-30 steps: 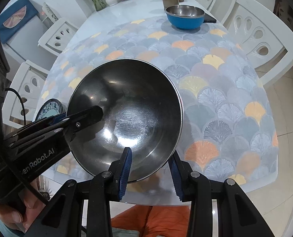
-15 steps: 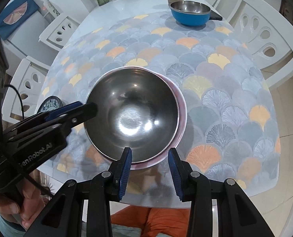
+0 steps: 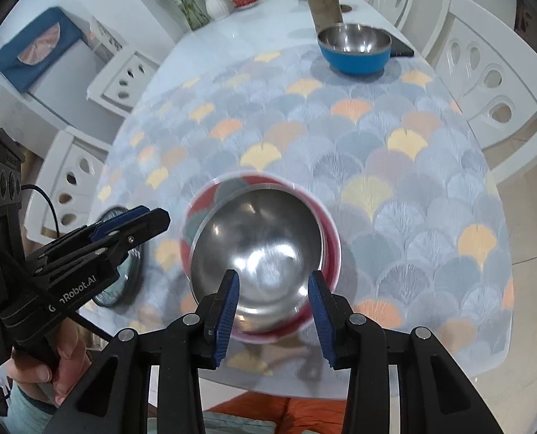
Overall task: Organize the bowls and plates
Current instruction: 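Lower the red steel bowl into the pink bowl and open both tools, then move both tools to the blue steel bowl and grasp its rim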
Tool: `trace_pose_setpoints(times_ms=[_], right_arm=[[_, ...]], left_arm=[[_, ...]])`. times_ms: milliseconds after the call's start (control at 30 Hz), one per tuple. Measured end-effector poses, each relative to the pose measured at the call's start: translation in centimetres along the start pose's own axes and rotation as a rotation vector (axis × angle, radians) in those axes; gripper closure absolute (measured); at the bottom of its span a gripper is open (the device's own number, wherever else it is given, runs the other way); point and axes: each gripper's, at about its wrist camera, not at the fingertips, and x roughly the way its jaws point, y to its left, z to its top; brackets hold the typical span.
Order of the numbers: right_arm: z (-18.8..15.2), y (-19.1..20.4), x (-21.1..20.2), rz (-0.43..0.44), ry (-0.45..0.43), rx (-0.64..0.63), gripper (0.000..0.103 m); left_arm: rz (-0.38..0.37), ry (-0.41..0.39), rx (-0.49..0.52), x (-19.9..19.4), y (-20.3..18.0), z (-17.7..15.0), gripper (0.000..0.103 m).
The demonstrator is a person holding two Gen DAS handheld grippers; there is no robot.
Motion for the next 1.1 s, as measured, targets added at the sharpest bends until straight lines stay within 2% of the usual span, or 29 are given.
trace_pose_setpoints(times_ms=[133,333,600,633,833,1000,1100], right_arm=[[1.8,-0.1,-0.9,0.021,-0.039,0.004,0.060],[5.6,-1.4,-2.7,0.007,-0.125,0.016,0.049],[13.3,-4.6,-3.6,0.004,-0.198,0.076,0.042],[14.2,-5.1,-3.5,0.008,-0.206,0.090,0.040],[19.6,-9.0,-1.0,0.023,-0.193,0.182,0.038],[22.4,-12.6,2.2,0.019,-0.162,0.272,0.038],[23.9,-14.9,4.4,0.011,-0.141,0.322,0.038]], left_arm=[[-0.013,-0.047,0.001,-0.6,0.0,2.8,0.077],[-0.094,-0.085,-0.036,-0.3,0.3,7.9,0.077],[-0.126,-0.117,-0.002,1.1,-0.7,14.8,0.074],[-0.133,-0.115,0.002,1.5,-0.8,15.6,0.070],[-0.184,-0.051,-0.022,6.5,-1.3,20.4,0.067],[-0.226,0.042,-0.045,12.7,-1.7,23.6,0.066],[-0.268,0.108,-0.057,16.0,-1.9,24.7,0.060]])
